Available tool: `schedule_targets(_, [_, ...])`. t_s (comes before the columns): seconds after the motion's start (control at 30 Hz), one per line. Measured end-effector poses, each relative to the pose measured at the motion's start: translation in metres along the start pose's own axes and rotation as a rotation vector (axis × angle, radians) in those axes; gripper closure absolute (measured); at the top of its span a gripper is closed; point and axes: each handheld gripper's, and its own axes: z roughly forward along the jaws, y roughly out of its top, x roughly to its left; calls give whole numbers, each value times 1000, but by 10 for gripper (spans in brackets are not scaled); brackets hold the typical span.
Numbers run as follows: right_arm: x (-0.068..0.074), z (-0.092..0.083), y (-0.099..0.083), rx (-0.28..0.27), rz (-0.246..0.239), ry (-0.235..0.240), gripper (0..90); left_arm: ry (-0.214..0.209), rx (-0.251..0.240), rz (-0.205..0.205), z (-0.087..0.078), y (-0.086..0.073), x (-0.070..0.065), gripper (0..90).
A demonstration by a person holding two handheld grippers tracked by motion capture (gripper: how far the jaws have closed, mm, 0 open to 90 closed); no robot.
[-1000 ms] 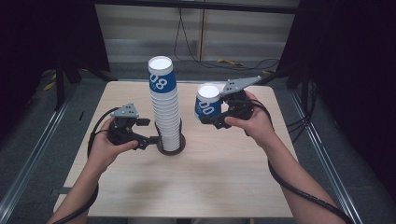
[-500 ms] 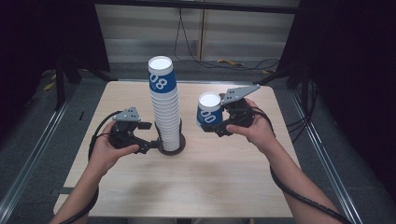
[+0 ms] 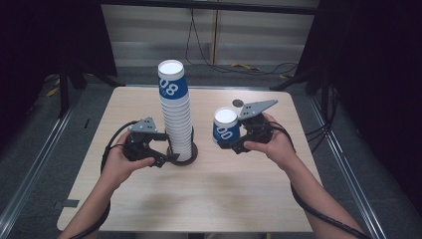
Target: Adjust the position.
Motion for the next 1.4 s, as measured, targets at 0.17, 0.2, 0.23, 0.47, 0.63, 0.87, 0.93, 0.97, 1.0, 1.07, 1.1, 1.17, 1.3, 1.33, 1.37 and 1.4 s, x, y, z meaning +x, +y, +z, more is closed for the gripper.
schedule_targets(0.17, [2,3,-6,10,-4,14,207,-10,7,5,4,-2,-3,159])
schedule_targets(0.2, [3,4,-7,13,-5,13,207,-15,7,2,5,-2,-3,159])
schedule_targets(0.23, [4,5,-8,12,-1,17,207,-16,6,0,5,-3,-4,159])
schedule_targets(0.47, [8,13,-18,21,1,42,207,-26,8,-3,10,-6,-7,159])
schedule_targets(0.63, [10,19,-25,39,1,54,207,-33,12,-1,14,-8,-9,159])
schedule_targets(0.87, [13,25,-30,64,-16,62,207,-43,6,-4,19,-8,-10,159])
schedule_targets(0.93, [13,26,-30,81,-23,68,207,-45,4,-4,20,-7,-11,159])
schedule_targets(0.97, [14,27,-31,88,-23,69,207,-48,4,-4,21,-8,-11,158])
schedule_targets(1.0, [14,27,-31,95,-30,71,208,-48,5,-1,21,-7,-12,158])
schedule_targets(1.07, [15,28,-32,108,-34,71,208,-52,3,-3,22,-8,-12,159])
schedule_targets(1.1, [15,28,-32,112,-36,71,208,-51,-1,-3,23,-8,-12,159])
schedule_targets(1.17, [15,28,-33,119,-34,77,208,-50,3,-4,23,-9,-12,159])
schedule_targets(1.3, [14,29,-34,144,-49,81,207,-51,-1,-2,24,-10,-13,159])
schedule_targets(1.33, [14,29,-34,148,-49,84,208,-51,-2,-1,24,-10,-13,159])
schedule_targets(1.37, [15,30,-34,156,-51,85,208,-51,-2,-1,25,-10,-14,159])
schedule_targets(1.4, [15,30,-34,164,-63,89,208,-50,-1,2,25,-10,-14,159])
